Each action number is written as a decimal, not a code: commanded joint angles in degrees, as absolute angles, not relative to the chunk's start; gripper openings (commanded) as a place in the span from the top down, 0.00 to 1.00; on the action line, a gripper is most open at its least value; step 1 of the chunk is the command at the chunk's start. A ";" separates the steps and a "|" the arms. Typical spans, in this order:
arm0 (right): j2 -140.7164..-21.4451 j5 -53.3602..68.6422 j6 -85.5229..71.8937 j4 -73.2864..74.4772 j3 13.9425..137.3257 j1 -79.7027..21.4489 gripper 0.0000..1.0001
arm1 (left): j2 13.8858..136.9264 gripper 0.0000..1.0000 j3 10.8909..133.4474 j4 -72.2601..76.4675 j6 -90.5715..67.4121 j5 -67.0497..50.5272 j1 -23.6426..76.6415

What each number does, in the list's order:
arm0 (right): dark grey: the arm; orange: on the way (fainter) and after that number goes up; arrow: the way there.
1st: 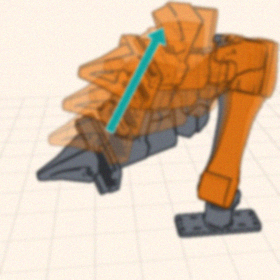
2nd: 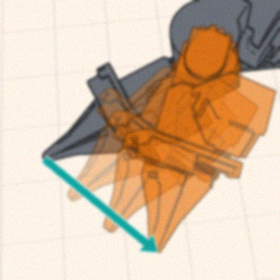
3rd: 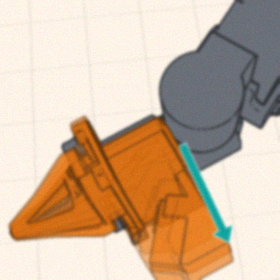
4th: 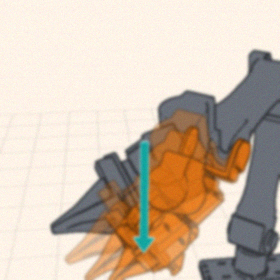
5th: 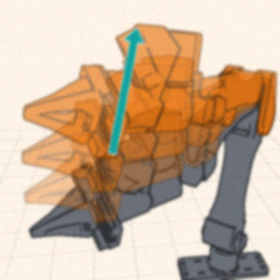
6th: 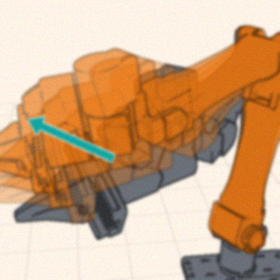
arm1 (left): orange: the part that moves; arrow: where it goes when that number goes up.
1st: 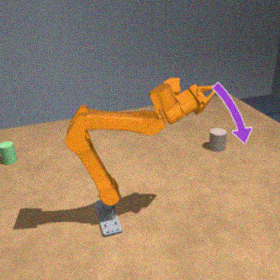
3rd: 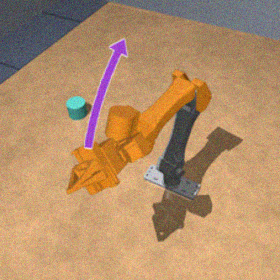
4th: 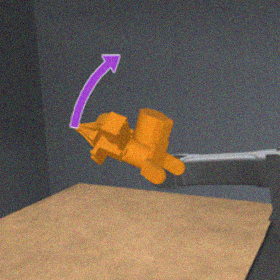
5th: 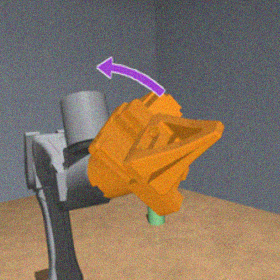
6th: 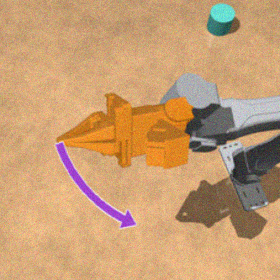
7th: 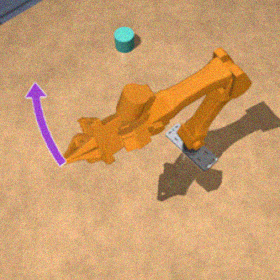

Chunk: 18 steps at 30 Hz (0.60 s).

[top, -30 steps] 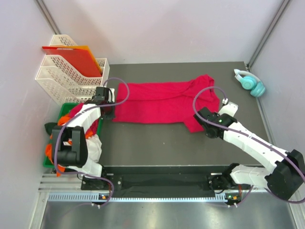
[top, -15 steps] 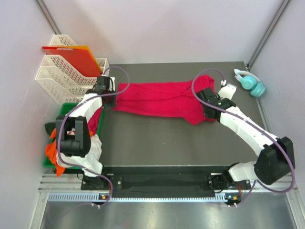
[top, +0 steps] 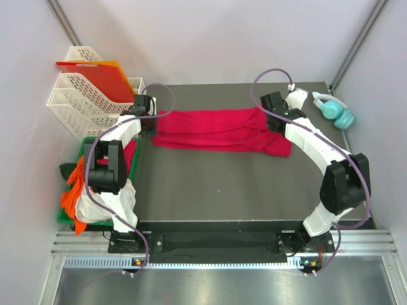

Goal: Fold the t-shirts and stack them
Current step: Fold the tshirt

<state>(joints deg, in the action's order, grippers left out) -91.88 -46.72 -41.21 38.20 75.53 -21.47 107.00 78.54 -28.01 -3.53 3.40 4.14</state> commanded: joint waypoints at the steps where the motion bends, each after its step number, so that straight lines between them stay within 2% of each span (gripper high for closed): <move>1: -96.06 -46.23 -37.89 34.98 82.35 -20.48 1.00 | 109.16 1.00 83.93 -26.37 -3.78 5.01 3.69; 18: -103.97 -43.86 -35.16 31.91 87.18 -15.56 1.00 | 117.85 1.00 95.09 -27.69 -3.60 6.33 3.78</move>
